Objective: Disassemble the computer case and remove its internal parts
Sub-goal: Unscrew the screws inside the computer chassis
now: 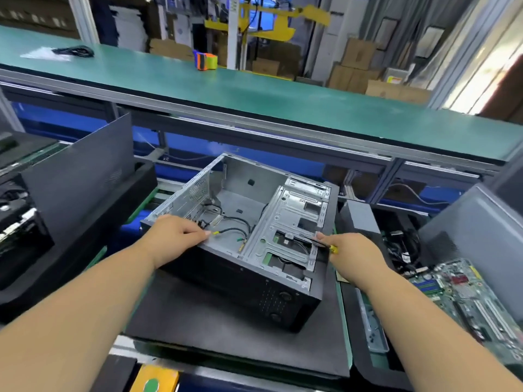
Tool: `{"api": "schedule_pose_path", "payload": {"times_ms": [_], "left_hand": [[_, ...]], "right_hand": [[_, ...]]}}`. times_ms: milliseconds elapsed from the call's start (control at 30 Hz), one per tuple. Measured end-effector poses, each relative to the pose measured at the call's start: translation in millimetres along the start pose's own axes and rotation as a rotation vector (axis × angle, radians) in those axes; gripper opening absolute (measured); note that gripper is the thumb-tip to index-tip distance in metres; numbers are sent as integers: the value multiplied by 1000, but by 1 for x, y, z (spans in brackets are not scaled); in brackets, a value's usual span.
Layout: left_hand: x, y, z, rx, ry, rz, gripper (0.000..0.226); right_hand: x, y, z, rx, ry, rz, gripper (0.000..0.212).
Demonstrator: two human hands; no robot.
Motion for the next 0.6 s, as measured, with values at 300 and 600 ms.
{"api": "schedule_pose_path", "payload": {"times_ms": [300,600], "left_hand": [[-38,-13,17,27,-15,80,32],[-15,7,-4,5,-58,-147,27]], "right_hand": [[-7,16,44,-25,64,30,52],[-23,12,55,-88,54,92,40]]}}
Point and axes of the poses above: each hand's wrist, its own y-axis away from the middle knuckle, its own x-axis out of the palm, z = x × y, the point moved 1 cm from there along -y, towards the middle knuckle, and after that the axes turned 1 degree about -y, right-handed, at the moved point
